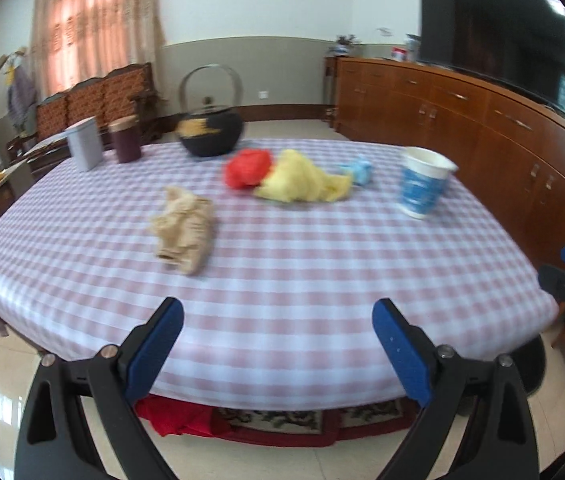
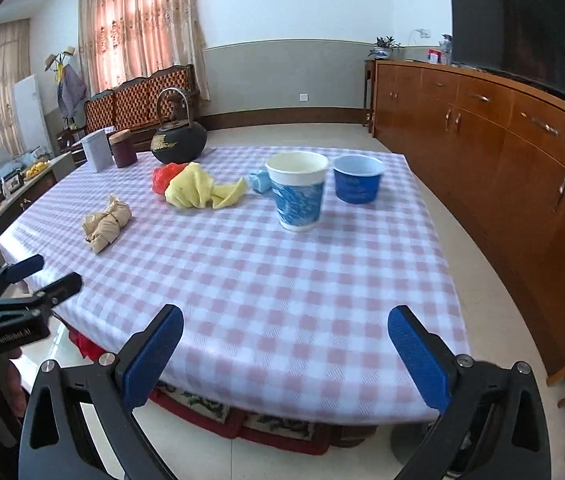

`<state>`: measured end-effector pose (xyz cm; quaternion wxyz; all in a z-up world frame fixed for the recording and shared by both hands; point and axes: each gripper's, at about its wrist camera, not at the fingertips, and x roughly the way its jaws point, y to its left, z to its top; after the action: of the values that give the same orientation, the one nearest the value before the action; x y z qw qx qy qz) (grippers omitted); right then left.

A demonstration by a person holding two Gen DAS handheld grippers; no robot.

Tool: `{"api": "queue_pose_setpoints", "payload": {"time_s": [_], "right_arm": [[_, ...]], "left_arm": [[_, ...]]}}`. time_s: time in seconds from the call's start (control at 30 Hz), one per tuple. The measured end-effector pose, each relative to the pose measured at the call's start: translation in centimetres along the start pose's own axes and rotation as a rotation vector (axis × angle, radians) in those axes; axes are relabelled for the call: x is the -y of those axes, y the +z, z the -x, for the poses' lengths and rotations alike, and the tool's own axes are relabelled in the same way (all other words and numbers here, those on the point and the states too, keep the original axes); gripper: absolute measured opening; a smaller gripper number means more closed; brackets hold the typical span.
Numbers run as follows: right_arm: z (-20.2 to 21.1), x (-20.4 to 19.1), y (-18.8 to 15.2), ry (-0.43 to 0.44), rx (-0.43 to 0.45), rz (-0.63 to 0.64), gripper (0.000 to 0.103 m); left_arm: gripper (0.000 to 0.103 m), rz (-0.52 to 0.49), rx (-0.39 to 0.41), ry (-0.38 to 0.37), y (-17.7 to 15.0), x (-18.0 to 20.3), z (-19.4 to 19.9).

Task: Collect trash
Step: 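Move both tools back to the table toward the beige cloth and paper cup, then grasp the beige cloth with the left tool while the right tool grasps the blue-patterned paper cup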

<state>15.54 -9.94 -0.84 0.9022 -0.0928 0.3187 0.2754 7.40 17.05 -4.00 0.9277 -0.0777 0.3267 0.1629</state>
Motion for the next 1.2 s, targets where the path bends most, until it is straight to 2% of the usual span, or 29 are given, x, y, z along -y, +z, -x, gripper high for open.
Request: {"api": "queue_pose_setpoints", "payload": {"time_s": [0.13,0.33,0.57,0.77,0.9,1.13,1.2], "right_arm": [[-2.2,-1.3,1.5,-0.003,-0.007,0.015,0.103],[-5.2,-2.4,3.3,-0.012,-0.015,0.018,0.103],[-10.3,-0.8,6.1,-0.076,-0.058,-0.027,0.103],[-14.2,0.6,7.9,-0.097,-0.081,-0.045,0.103],[-16.2,0.9,8.6,-0.105,-0.092,-0.052,0.103],[-17.6,1.1,8.8,-0.101,-0.096,-0.049,0.103],[-17.9,1.2,8.8,-0.1,-0.103,-0.048,0.1]], "left_arm": [[0.096,0.037,-0.016,0.043,0.6,-3.3,-1.7],[0.096,0.063,-0.027,0.066,1.7,-6.1,-4.1],[0.096,0.07,-0.053,0.076,3.4,-7.3,-7.3],[0.095,0.101,-0.082,0.074,4.5,-8.3,-10.2],[0.088,0.104,-0.113,0.066,5.0,-8.6,-11.9],[0.082,0.089,-0.159,0.047,4.5,-8.1,-13.6],[0.072,0.08,-0.173,0.047,4.3,-7.9,-13.9]]}}
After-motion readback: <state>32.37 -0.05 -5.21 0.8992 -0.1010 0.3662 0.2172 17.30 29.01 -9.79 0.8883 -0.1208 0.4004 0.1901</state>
